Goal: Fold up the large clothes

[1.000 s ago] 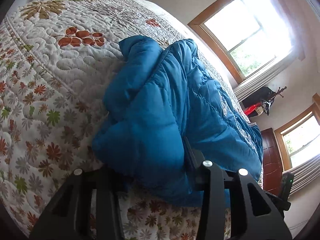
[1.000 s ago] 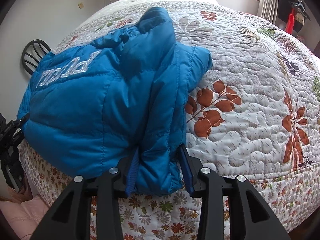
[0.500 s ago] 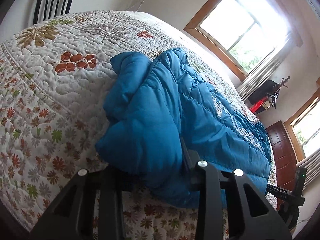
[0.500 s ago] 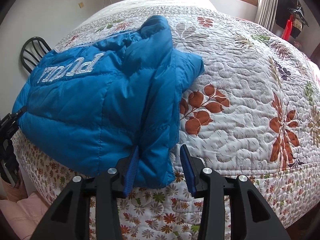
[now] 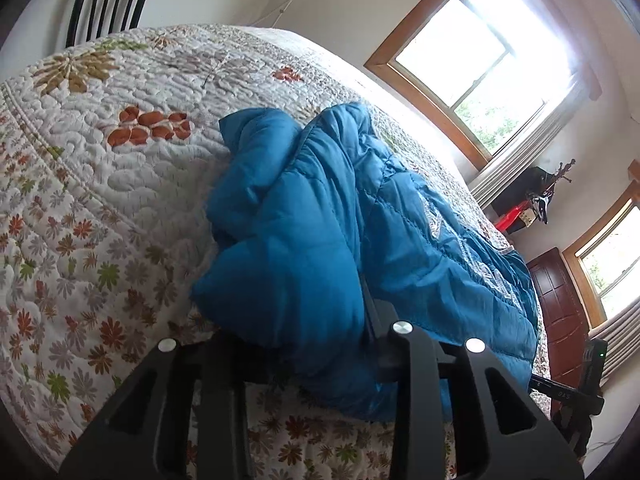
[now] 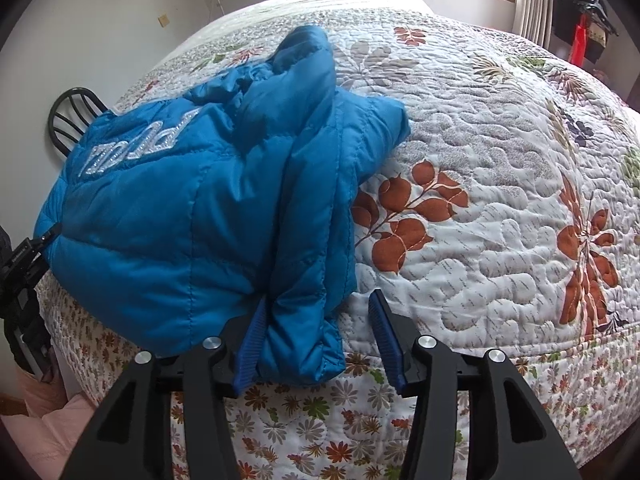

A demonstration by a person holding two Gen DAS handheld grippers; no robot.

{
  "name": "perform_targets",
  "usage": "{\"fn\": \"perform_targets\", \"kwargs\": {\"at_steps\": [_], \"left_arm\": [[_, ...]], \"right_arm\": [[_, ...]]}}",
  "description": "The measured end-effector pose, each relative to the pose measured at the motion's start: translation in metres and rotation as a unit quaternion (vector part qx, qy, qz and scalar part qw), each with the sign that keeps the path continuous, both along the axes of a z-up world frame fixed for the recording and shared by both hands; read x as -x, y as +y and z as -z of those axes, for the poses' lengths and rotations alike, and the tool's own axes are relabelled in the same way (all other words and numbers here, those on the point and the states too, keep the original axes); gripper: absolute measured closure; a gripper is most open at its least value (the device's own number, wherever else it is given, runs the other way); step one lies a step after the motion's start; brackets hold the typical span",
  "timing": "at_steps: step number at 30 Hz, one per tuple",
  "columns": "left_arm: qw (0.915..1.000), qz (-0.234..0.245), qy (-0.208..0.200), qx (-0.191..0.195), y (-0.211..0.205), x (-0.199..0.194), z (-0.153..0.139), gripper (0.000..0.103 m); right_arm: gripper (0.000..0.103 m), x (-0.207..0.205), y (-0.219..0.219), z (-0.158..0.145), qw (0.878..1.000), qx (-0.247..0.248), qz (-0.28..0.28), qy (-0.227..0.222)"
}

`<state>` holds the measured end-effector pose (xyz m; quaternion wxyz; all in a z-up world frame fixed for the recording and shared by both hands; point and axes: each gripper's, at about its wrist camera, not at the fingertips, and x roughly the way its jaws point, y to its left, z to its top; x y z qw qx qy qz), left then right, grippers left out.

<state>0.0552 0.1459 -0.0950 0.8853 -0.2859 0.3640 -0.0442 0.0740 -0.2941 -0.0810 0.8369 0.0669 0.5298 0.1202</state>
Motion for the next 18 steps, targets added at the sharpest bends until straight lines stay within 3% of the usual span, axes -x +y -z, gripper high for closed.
{"fn": "perform_targets", "kwargs": {"at_steps": [2,5,8,14,18], "left_arm": [[0.9998,0.001,-0.017,-0.013,-0.004,0.001,-0.012,0.075],[0.9979,0.006,-0.048,-0.044,-0.017,0.001,-0.038,0.076],[0.9926,0.023,-0.089,-0.079,-0.038,0.000,-0.070,0.077],[0.9751,0.086,-0.149,-0.140,-0.105,-0.003,-0.120,0.077],[0.9587,0.147,-0.170,-0.175,-0.164,-0.005,-0.137,0.077]], "right_arm": [[0.051,0.012,-0.016,-0.015,1.000,0.000,0.012,-0.019],[0.051,0.025,-0.052,-0.032,0.996,0.046,0.066,-0.039],[0.054,0.024,-0.091,-0.026,0.989,0.094,0.117,-0.015],[0.059,0.024,-0.151,0.004,0.974,0.126,0.183,0.037],[0.059,0.030,-0.184,0.022,0.971,0.102,0.206,0.065]]}}
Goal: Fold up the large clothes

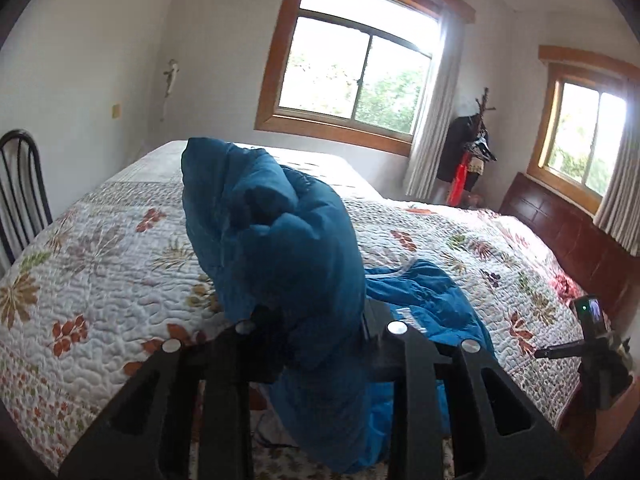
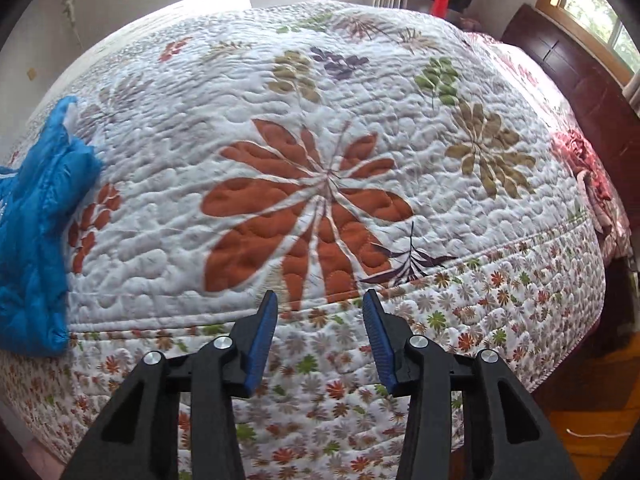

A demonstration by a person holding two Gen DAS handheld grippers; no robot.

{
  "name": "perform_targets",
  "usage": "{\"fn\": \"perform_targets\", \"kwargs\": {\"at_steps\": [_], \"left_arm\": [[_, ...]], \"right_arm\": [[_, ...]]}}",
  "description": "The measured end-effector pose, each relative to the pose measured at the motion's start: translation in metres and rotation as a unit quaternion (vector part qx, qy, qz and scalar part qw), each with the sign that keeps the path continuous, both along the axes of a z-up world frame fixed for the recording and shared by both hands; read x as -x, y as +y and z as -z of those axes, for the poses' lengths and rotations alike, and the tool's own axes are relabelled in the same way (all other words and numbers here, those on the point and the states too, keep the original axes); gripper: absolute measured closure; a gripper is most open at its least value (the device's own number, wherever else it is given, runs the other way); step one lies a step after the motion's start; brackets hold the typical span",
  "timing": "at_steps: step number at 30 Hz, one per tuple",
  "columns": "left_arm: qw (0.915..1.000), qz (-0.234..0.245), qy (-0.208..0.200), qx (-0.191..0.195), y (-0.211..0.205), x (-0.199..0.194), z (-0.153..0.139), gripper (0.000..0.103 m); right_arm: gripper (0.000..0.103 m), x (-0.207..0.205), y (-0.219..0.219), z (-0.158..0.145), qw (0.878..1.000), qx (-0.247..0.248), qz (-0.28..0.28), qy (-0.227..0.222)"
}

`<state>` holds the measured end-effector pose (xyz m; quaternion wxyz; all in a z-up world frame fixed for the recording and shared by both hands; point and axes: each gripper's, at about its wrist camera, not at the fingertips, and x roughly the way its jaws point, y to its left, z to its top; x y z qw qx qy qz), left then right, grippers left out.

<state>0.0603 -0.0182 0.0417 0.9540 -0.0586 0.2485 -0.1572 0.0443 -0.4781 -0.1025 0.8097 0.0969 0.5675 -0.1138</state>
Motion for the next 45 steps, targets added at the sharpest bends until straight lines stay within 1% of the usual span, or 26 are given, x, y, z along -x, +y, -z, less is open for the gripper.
{"fn": "perform_targets", "kwargs": {"at_steps": [3,5,10,14,17,19,21,24,25,26,30,32,33,35,37,39,41,42,44,45], "left_arm": [[0.9983,0.048,0.007,-0.031,-0.047,-0.004,0.001,0.076],[0.9957,0.078,0.019,-0.047,-0.076,-0.008,0.009,0.076],[0.9837,0.145,0.064,-0.086,-0.137,-0.022,0.041,0.072],[0.9753,0.164,0.089,-0.117,-0.161,-0.027,0.074,0.069],[0.9732,0.166,0.092,-0.129,-0.166,-0.026,0.087,0.068],[0.9728,0.168,0.096,-0.128,-0.165,-0.026,0.092,0.067],[0.9732,0.169,0.102,-0.119,-0.165,-0.028,0.092,0.067],[0.9742,0.166,0.104,-0.113,-0.161,-0.027,0.087,0.065],[0.9733,0.170,0.105,-0.113,-0.160,-0.025,0.084,0.060],[0.9732,0.173,0.107,-0.107,-0.158,-0.023,0.080,0.058],[0.9726,0.186,0.121,-0.070,-0.142,-0.010,0.060,0.048],[0.9725,0.191,0.123,-0.050,-0.130,0.000,0.048,0.048],[0.9736,0.191,0.119,-0.042,-0.123,0.006,0.040,0.048],[0.9767,0.190,0.099,-0.019,-0.105,0.019,0.022,0.042],[0.9834,0.163,0.079,-0.009,-0.084,0.025,0.006,0.038],[0.9892,0.129,0.069,-0.010,-0.066,0.020,-0.002,0.037],[0.9932,0.075,0.080,-0.036,-0.053,0.003,-0.001,0.037],[0.9933,0.051,0.092,-0.047,-0.046,-0.008,0.004,0.037],[0.9905,0.023,0.119,-0.064,-0.034,-0.033,0.015,0.038],[0.9886,0.014,0.132,-0.070,-0.032,-0.044,0.021,0.039]], "right_arm": [[0.059,0.000,-0.009,0.010,1.000,-0.017,0.007,0.004],[0.059,0.000,-0.012,0.015,1.000,-0.021,0.010,0.005],[0.058,0.001,-0.013,0.019,1.000,-0.024,0.011,0.005],[0.058,-0.001,-0.012,0.027,1.000,-0.027,0.012,0.010],[0.058,-0.002,-0.011,0.031,1.000,-0.024,0.012,0.013],[0.058,-0.002,-0.011,0.031,1.000,-0.023,0.014,0.014],[0.058,-0.007,-0.010,0.031,1.000,-0.021,0.016,0.016],[0.058,-0.013,-0.007,0.025,1.000,-0.009,0.020,0.016],[0.058,-0.014,-0.004,0.020,1.000,-0.005,0.021,0.011],[0.058,-0.014,-0.001,0.014,1.000,-0.006,0.017,0.004],[0.057,-0.017,0.029,-0.015,1.000,-0.002,-0.020,-0.023],[0.056,-0.022,0.051,-0.032,0.998,-0.011,-0.050,-0.038],[0.054,-0.023,0.063,-0.040,0.997,-0.019,-0.065,-0.046],[0.051,-0.028,0.087,-0.060,0.992,-0.028,-0.098,-0.069],[0.047,-0.031,0.111,-0.082,0.987,-0.037,-0.128,-0.092],[0.036,-0.034,0.131,-0.102,0.980,-0.053,-0.154,-0.112],[0.030,-0.042,0.150,-0.118,0.973,-0.072,-0.180,-0.124],[0.030,-0.046,0.158,-0.124,0.971,-0.082,-0.188,-0.126],[0.028,-0.058,0.174,-0.134,0.965,-0.101,-0.206,-0.124],[0.025,-0.063,0.183,-0.136,0.963,-0.107,-0.216,-0.121]]}}
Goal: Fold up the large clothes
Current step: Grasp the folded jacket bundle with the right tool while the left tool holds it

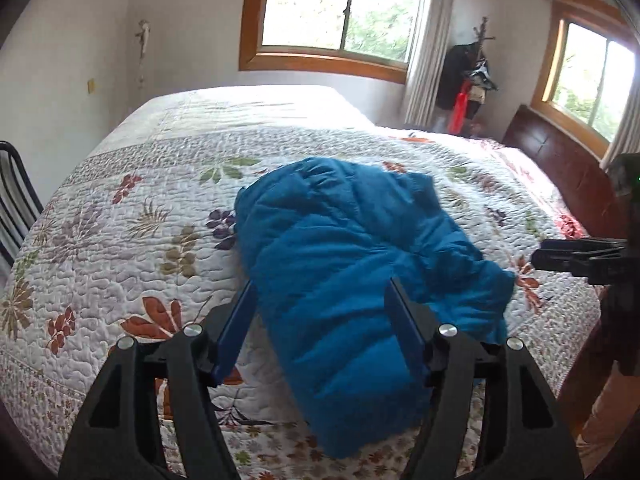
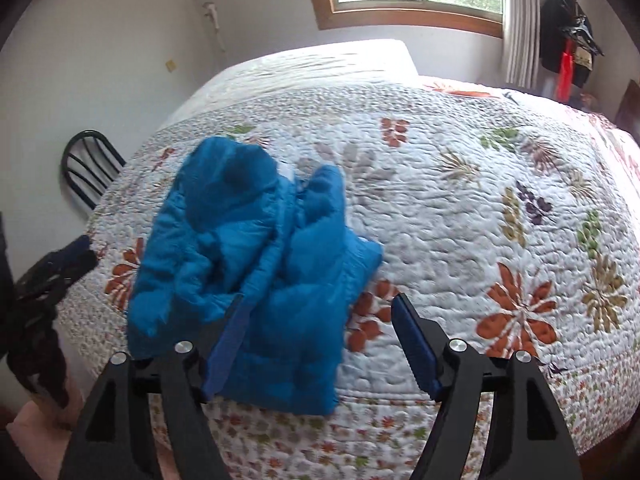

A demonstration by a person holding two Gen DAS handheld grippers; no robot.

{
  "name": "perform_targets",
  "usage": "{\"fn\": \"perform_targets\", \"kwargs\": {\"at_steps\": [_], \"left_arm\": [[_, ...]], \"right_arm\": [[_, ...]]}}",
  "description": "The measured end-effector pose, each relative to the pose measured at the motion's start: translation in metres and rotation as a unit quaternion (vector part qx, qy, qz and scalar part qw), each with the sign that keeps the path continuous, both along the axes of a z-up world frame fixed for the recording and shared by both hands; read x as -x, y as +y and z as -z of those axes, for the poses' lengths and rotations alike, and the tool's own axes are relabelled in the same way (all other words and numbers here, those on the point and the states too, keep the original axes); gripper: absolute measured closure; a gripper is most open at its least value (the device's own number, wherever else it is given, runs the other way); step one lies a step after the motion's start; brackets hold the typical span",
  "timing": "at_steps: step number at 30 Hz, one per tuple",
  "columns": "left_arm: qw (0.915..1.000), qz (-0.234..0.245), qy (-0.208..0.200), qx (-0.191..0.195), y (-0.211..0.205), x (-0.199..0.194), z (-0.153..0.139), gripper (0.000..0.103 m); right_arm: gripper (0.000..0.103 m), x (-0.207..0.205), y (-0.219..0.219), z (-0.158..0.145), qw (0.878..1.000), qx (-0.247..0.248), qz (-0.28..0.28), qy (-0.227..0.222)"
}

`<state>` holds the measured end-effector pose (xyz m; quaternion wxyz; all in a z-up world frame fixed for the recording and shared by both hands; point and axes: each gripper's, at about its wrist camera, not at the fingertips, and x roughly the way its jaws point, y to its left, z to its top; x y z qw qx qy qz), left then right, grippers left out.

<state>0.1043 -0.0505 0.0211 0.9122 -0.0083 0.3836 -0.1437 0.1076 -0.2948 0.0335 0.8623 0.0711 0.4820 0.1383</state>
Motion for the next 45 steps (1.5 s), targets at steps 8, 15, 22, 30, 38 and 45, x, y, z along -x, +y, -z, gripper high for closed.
{"fn": "perform_targets", "kwargs": {"at_steps": [8,15,22,30,38,45], "left_arm": [[0.9985,0.003,0.051,-0.017,-0.008,-0.033,0.032,0.039],[0.9985,-0.003,0.052,-0.012,-0.007,-0.041,0.038,0.037],[0.9983,-0.008,0.058,-0.007,-0.002,-0.046,0.040,0.034],[0.9987,-0.006,0.050,-0.003,-0.007,-0.040,0.034,0.033],[0.9997,0.013,0.014,-0.012,-0.040,-0.029,0.019,0.033],[0.9974,0.048,0.030,-0.044,-0.078,-0.025,0.050,0.032]], "right_arm": [[0.022,-0.043,0.050,0.025,0.997,0.005,-0.045,0.061],[0.035,-0.051,0.067,0.070,0.992,0.008,-0.065,0.105],[0.066,-0.045,0.068,0.067,0.993,-0.023,-0.086,0.083],[0.083,-0.024,0.046,0.038,0.993,-0.082,-0.073,0.043],[0.084,0.024,-0.007,0.001,0.997,-0.067,-0.010,-0.023],[0.079,0.026,-0.056,0.080,0.992,-0.107,0.043,0.043]]}}
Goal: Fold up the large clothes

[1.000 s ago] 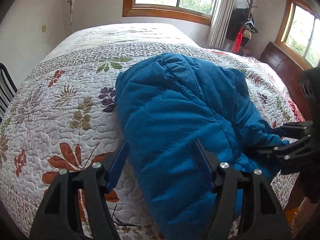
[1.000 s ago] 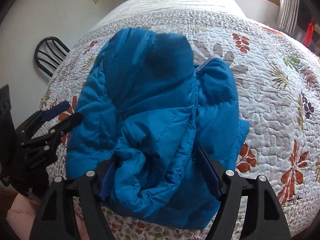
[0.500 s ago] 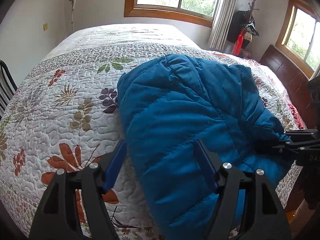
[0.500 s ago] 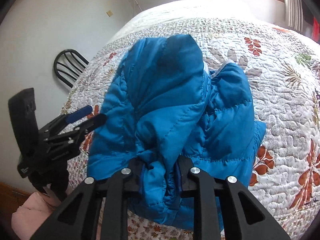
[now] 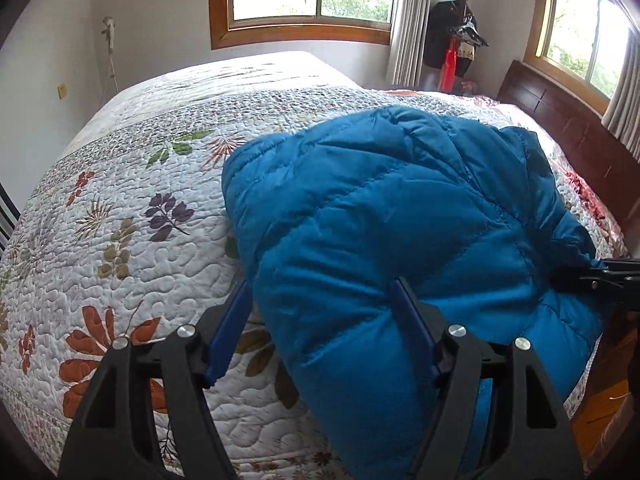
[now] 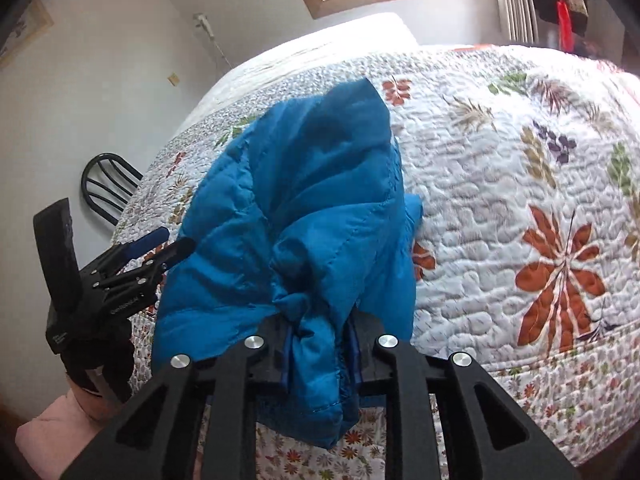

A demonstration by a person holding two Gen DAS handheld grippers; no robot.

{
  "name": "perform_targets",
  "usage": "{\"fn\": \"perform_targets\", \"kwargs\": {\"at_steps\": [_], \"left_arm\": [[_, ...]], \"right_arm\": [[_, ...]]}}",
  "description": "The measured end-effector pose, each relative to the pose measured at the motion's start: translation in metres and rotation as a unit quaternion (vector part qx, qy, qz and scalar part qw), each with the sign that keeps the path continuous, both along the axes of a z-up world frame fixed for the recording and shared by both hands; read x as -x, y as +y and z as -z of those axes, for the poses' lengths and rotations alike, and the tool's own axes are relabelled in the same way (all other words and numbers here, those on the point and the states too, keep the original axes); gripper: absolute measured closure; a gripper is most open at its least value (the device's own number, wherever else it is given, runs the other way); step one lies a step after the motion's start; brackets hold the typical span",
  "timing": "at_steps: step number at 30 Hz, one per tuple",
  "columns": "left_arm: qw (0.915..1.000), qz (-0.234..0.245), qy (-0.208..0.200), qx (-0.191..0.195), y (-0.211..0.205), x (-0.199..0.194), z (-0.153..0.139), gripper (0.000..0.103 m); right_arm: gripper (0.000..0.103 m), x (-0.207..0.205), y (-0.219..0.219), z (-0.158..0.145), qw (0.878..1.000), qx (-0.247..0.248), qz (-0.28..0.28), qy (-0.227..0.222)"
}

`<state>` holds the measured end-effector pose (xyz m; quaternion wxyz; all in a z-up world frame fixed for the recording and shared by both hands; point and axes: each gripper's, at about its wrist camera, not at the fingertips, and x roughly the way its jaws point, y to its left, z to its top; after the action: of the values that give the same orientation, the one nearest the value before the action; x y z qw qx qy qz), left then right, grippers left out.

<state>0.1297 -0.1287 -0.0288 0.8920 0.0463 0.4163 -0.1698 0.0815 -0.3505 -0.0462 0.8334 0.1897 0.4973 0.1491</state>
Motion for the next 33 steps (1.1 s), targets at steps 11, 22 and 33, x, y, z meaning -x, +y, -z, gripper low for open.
{"fn": "perform_targets", "kwargs": {"at_steps": [11,22,33], "left_arm": [[1.0000,0.000,0.002,0.003,-0.005,0.002,0.017,0.031],[0.9999,0.000,-0.009,0.006,-0.001,0.032,-0.018,0.032],[0.9999,0.015,-0.003,0.003,-0.008,0.056,-0.010,0.032]], "right_arm": [[0.072,0.007,-0.009,0.040,0.999,-0.045,0.011,-0.010],[0.056,0.045,0.027,-0.063,0.984,0.138,0.017,-0.112],[0.082,0.034,0.036,-0.032,0.983,0.160,-0.043,-0.080]]}}
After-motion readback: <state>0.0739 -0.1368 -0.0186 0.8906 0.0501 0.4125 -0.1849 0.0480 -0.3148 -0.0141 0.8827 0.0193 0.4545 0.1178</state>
